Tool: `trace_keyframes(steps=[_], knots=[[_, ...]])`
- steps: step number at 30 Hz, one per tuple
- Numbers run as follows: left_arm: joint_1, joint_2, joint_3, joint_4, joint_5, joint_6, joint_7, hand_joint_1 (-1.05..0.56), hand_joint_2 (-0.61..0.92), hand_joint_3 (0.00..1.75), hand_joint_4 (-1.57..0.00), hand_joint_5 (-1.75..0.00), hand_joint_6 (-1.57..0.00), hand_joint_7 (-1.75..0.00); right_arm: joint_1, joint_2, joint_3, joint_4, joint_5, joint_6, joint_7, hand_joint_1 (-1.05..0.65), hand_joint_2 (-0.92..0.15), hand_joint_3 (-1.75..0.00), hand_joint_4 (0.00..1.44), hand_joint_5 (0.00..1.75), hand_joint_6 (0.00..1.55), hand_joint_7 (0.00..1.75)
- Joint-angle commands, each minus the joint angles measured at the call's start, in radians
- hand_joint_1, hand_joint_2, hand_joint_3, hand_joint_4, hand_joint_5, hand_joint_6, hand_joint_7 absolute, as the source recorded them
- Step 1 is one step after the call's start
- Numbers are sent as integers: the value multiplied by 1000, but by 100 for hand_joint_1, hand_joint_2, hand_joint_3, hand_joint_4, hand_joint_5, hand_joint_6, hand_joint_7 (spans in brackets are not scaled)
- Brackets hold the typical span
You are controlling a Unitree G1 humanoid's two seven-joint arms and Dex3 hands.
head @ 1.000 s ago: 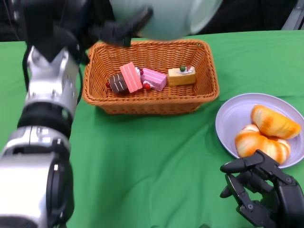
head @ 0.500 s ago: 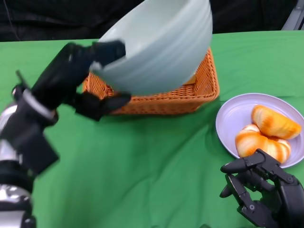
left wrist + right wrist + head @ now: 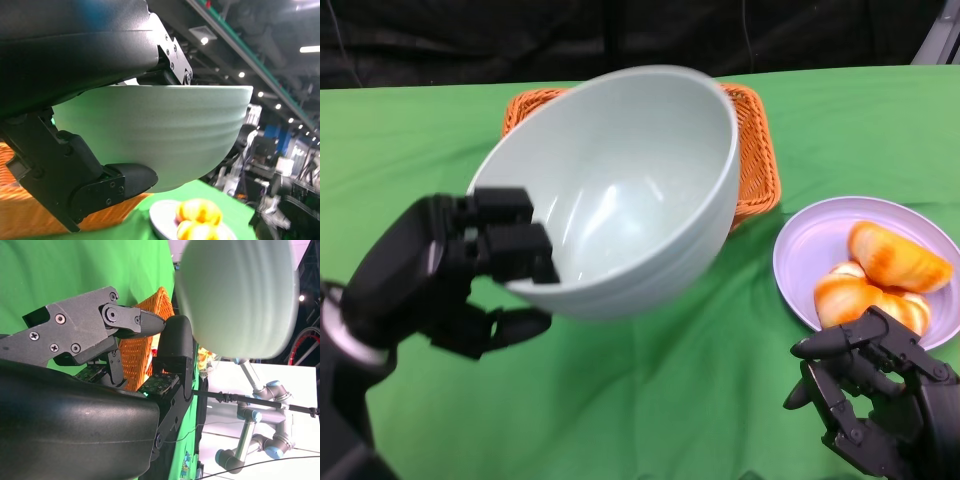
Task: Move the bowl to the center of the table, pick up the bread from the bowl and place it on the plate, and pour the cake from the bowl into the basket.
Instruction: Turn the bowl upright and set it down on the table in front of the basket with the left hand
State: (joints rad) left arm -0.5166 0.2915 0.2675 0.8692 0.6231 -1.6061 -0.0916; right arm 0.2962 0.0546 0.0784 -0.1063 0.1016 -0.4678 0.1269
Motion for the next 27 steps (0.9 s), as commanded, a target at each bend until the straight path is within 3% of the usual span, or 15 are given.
trace_keyframes(steps=[1, 4, 9, 12, 16, 17, 19, 21, 23, 25, 27], knots=[[42, 37, 11, -54, 81, -8, 116, -8, 32, 135, -86, -173, -84, -135, 10, -10, -10, -17, -1, 5, -5, -16, -77, -61, 73, 148, 69, 121], [67, 54, 3, -81, 172, -8, 216, -9, 34, 132, -88, -174, -83, -138, 12, -10, -11, -20, -4, 6, -6, -17, -77, -59, 73, 147, 69, 120], [108, 95, -14, -113, 377, -8, 379, -7, 44, 104, -85, -175, -74, -157, 13, -10, -10, -23, 10, 13, 0, -15, -79, -59, 72, 147, 68, 121], [119, 136, -78, -129, 519, 49, 535, -7, 41, 96, -85, -174, -81, -150, 13, -11, -9, -21, 25, 9, 10, -16, -79, -60, 72, 148, 68, 121], [109, 207, -273, -128, 695, 184, 844, -6, 45, 92, -85, -175, -82, -146, 23, -10, -4, -41, 65, 21, 34, -16, -77, -63, 70, 152, 67, 123], [102, 224, -328, -124, 729, 219, 916, -6, 46, 77, -85, -175, -82, -146, 27, -9, -3, -48, 68, 25, 36, -16, -75, -66, 70, 154, 66, 125], [83, 256, -442, -112, 793, 293, 1061, -5, 49, 67, -85, -175, -82, -147, 36, -10, 0, -60, 71, 29, 40, -17, -74, -69, 70, 156, 66, 126], [60, 279, -552, -92, 846, 360, 1193, -13, 63, 36, -85, -173, -85, -141, 45, -14, 2, -71, 77, 30, 48, -17, -71, -74, 71, 162, 65, 132], [33, 291, -655, -57, 881, 422, 1302, -16, 72, 19, -85, -172, -87, -131, 56, -19, 3, -89, 85, 33, 59, -18, -65, -84, 71, 169, 64, 138], [7, 293, -742, -13, 891, 476, 1373, -17, 77, 11, -83, -173, -86, -130, 65, -24, 3, -103, 89, 31, 71, -17, -60, -97, 71, 173, 64, 142], [-15, 290, -810, 31, 876, 514, 1405, -11, 78, 7, -81, -174, -76, -149, 72, -30, 1, -113, 79, 24, 76, -17, -56, -107, 74, 174, 62, 150]])
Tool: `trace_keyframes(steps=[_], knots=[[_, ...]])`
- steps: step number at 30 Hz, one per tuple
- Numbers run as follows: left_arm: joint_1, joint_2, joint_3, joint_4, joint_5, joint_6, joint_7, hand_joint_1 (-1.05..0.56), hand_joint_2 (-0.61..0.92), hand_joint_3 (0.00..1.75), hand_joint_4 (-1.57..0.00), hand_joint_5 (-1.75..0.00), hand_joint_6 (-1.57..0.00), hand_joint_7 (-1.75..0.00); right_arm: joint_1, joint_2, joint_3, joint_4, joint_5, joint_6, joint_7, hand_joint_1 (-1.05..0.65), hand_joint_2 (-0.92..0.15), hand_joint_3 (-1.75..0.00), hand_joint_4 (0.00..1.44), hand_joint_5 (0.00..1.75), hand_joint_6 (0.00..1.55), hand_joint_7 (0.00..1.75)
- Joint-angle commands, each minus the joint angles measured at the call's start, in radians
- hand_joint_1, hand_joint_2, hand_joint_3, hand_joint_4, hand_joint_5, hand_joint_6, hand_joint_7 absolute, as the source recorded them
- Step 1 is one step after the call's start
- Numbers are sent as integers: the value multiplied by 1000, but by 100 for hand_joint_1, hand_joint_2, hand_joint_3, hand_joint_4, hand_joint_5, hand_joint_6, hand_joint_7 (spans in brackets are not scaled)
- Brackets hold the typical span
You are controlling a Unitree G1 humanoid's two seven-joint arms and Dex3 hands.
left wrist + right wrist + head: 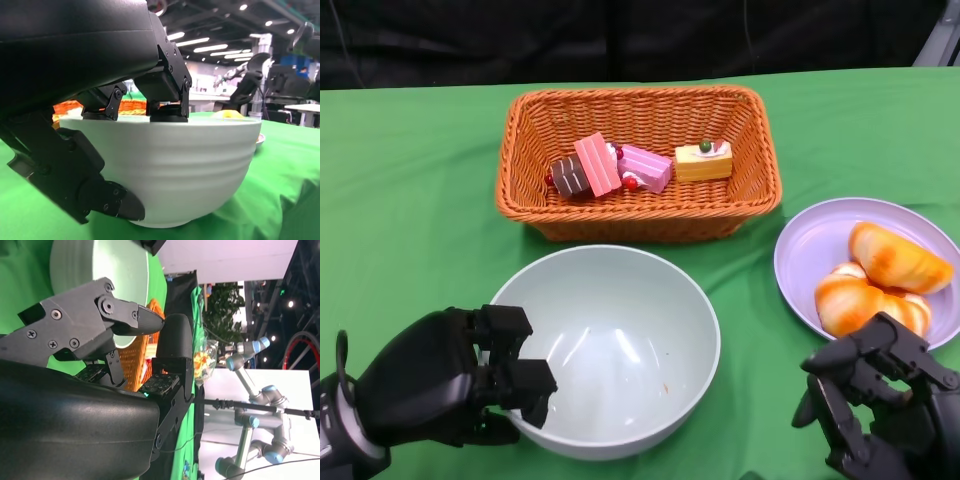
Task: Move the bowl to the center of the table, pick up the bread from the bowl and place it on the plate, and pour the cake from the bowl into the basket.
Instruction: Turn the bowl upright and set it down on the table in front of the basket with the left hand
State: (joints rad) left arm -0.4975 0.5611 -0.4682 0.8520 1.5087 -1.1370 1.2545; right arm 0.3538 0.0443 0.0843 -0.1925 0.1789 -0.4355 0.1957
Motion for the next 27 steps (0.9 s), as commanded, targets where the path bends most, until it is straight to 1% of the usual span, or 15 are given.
trace_keyframes(steps=[1, 3, 6, 9, 12, 13, 14, 16, 18, 19, 21, 22, 23, 24, 27], knots=[[-42, 16, -101, 70, -24, 59, 63, -10, 78, 6, -81, -174, -74, -153, 24, -24, -6, -39, -9, -3, 4, -18, -55, -109, 74, 174, 62, 152], [-57, 14, -147, 99, -48, 83, 69, -4, 79, 6, -80, -175, -68, -162, 44, -31, -3, -65, -17, 17, 0, -18, -50, -122, 80, 175, 59, 166], [-78, 1, -205, 137, -79, 124, 73, 1, 80, 8, -81, -175, -65, -168, 97, -49, 0, -111, -10, 36, 10, -18, -46, -137, 86, 175, 61, 173], [-95, -9, -251, 164, -105, 162, 82, 2, 79, 8, -81, -175, -63, -170, 128, -57, -1, -132, -1, 41, 16, -18, -46, -141, 88, 175, 61, 175], [-101, -33, -263, 196, -160, 206, 39, 0, 79, 8, -79, -175, -61, -171, 146, -65, -11, -127, 15, 24, 30, -15, -49, -140, 84, 175, 57, 175], [-96, -48, -248, 204, -203, 228, -22, 0, 79, 8, -78, -175, -61, -171, 140, -64, -14, -118, 20, 18, 32, -14, -49, -139, 83, 175, 57, 175], [-93, -56, -240, 207, -237, 244, -67, -4, 84, 8, -73, -173, -67, -146, 134, -63, -16, -112, 22, 16, 34, -14, -49, -139, 83, 175, 57, 175], [-84, -67, -229, 197, -299, 265, -145, -7, 87, 7, -70, -172, -72, -130, 125, -58, -16, -104, 24, 17, 35, -13, -49, -139, 83, 175, 58, 175], [-72, -75, -219, 176, -357, 276, -219, -7, 89, 3, -70, -161, -87, -85, 122, -53, -12, -103, 18, 22, 30, -13, -49, -139, 83, 175, 58, 175], [-65, -76, -212, 165, -386, 278, -263, -9, 91, 4, -71, -151, -95, -61, 121, -51, -9, -102, 13, 24, 27, -13, -48, -139, 82, 175, 58, 175], [-56, -63, -204, 138, -444, 268, -386, -13, 92, 6, -68, -135, -96, -41, 122, -49, -4, -102, 6, 24, 24, -13, -48, -139, 82, 175, 58, 175], [-58, -42, -201, 120, -487, 242, -501, -20, 92, 6, -70, -100, -91, -29, 123, -48, -1, -102, 7, 24, 25, -13, -48, -139, 82, 175, 58, 175], [-60, -14, -200, 99, -532, 215, -627, -29, 92, 6, -67, -67, -82, -16, 124, -47, 1, -103, 6, 25, 24, -14, -47, -138, 83, 175, 57, 175], [-62, 20, -199, 75, -589, 179, -761, -41, 92, 6, -56, -37, -65, -6, 125, -46, 2, -104, 7, 26, 23, -14, -48, -138, 82, 175, 57, 175], [-50, 91, -189, 20, -728, 97, -986, -59, 91, 3, -39, -10, -44, -1, 123, -45, 1, -101, 6, 20, 24, -13, -49, -137, 81, 175, 56, 175]])
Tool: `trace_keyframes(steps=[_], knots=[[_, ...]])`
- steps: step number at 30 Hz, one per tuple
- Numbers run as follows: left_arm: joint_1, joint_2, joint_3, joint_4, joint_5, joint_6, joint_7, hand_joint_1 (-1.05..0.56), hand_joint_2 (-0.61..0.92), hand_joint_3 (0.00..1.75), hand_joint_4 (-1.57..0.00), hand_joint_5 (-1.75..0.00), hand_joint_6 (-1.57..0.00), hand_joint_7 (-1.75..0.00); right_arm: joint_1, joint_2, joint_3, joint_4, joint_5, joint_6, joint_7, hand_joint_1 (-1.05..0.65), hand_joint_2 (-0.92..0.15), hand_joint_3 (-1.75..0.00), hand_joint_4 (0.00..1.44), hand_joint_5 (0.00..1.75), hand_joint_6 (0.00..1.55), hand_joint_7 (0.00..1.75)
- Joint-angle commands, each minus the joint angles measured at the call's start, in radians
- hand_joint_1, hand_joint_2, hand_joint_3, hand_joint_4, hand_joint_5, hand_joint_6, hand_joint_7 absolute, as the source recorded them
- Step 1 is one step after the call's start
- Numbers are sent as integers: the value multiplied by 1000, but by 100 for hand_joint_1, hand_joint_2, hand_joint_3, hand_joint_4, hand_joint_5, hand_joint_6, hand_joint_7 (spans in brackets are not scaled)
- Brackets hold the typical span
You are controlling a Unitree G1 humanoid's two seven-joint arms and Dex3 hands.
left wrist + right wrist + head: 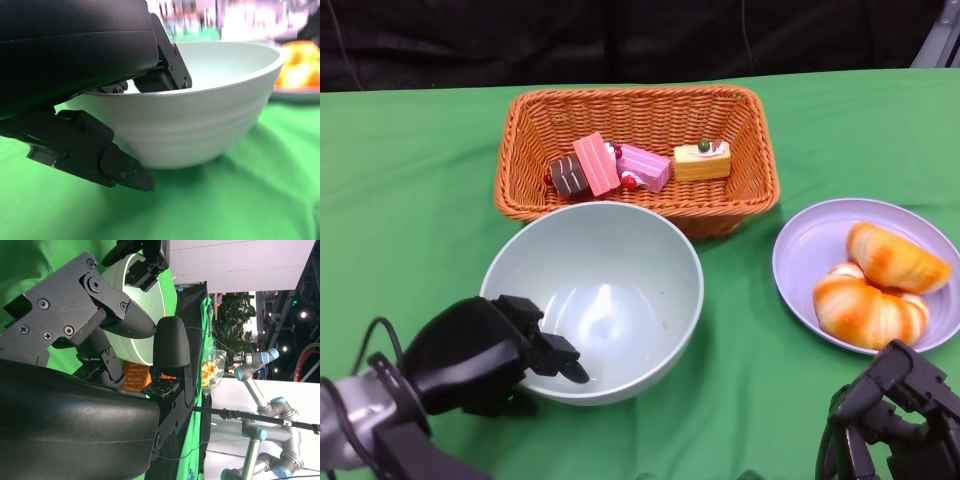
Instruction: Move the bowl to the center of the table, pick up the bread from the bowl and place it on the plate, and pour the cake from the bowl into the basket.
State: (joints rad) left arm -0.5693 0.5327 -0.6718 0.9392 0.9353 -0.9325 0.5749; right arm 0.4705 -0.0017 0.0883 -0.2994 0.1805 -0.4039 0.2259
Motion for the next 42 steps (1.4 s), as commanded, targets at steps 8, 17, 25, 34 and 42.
trace_keyframes(steps=[8, 17, 25, 34, 42], knots=[[119, 255, 55, -214, -640, -227, -748, -99, 92, 6, -21, 0, -26, -1, -8, -3, -3, 9, -13, 4, -16, -13, -50, -136, 81, 175, 56, 175], [295, 244, 200, -490, -1483, 187, -1343, -105, 92, 44, -19, -2, -24, 0, -15, -12, -7, 13, -3, -4, -6, -12, -50, -136, 82, 175, 56, 175], [439, 79, 515, -618, -1826, 614, -1484, -93, 92, 37, -33, -7, -28, -1, -7, -19, -15, 0, 17, 18, -1, -14, -50, -134, 83, 175, 56, 175], [678, -82, 724, -944, -1831, 982, -1156, 5, 80, 95, -76, -160, -80, -132, 0, -44, -38, -39, 48, 43, 18, -15, -51, -132, 82, 175, 56, 175], [730, -205, 738, -1060, -1668, 1042, -1039, -2, 76, 103, -77, -175, -61, -168, -8, -83, -93, -83, 139, 98, 55, -20, -50, -128, 82, 175, 57, 172]])
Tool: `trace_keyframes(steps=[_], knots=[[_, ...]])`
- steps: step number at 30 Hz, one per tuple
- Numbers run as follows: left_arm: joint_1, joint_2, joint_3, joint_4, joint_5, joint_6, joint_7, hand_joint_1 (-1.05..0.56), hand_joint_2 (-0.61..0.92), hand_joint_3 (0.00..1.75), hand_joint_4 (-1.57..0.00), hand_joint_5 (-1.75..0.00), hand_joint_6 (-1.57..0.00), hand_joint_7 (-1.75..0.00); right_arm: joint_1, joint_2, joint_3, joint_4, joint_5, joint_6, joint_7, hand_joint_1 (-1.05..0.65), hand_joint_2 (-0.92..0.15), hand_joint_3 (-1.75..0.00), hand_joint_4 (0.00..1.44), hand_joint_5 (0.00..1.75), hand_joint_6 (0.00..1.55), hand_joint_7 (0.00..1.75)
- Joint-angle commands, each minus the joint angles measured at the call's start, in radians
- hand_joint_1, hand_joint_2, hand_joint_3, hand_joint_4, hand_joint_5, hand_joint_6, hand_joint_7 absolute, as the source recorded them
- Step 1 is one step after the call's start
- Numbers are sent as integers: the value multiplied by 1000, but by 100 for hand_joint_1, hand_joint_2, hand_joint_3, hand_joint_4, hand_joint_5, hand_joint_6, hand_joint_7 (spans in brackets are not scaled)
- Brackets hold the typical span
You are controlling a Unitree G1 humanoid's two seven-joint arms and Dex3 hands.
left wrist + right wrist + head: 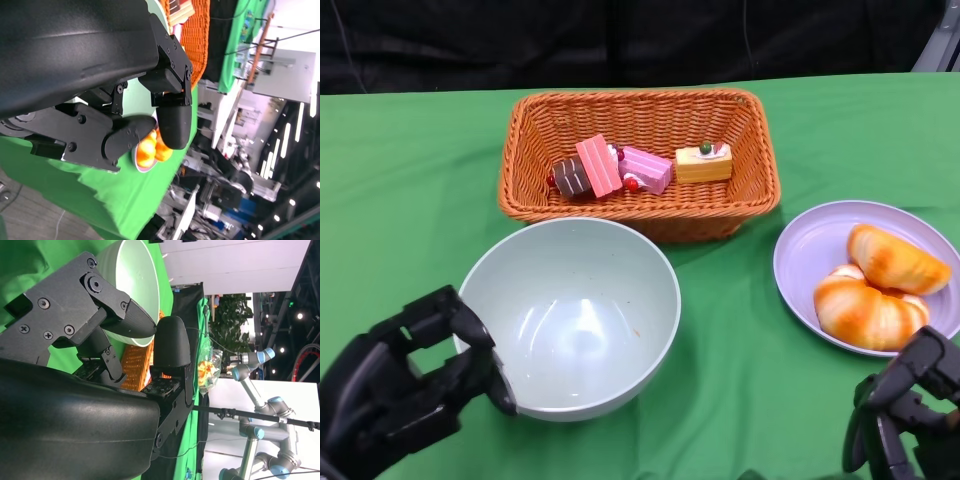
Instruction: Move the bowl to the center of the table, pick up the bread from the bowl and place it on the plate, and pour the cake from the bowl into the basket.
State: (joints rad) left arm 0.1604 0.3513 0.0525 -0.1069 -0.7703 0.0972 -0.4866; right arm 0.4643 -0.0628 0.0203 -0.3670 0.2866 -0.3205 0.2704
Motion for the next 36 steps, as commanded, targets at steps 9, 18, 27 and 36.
trace_keyframes(steps=[9, 18, 27, 36], knots=[[-27, -116, 41, 39, 129, -22, -13, -7, 56, 126, -84, -175, -68, -166, -4, -37, -49, -21, 48, 44, 35, -22, -44, -135, 86, 175, 62, 168], [-27, -139, 57, 58, 246, -106, -36, -9, 46, 135, -85, -175, -70, -168, 2, -24, -25, -16, 23, 43, 42, -17, -43, -139, 87, 175, 62, 171], [-25, -146, 71, 79, 295, -182, -67, -7, 46, 136, -84, -175, -69, -166, 5, -12, -13, -5, -8, 30, 33, -20, -41, -140, 86, 175, 63, 171], [-26, -167, 70, 82, 345, -239, -54, -7, 51, 127, -82, -175, -69, -164, 19, -11, -7, -14, -16, 19, 34, -19, -42, -141, 86, 175, 62, 171]])
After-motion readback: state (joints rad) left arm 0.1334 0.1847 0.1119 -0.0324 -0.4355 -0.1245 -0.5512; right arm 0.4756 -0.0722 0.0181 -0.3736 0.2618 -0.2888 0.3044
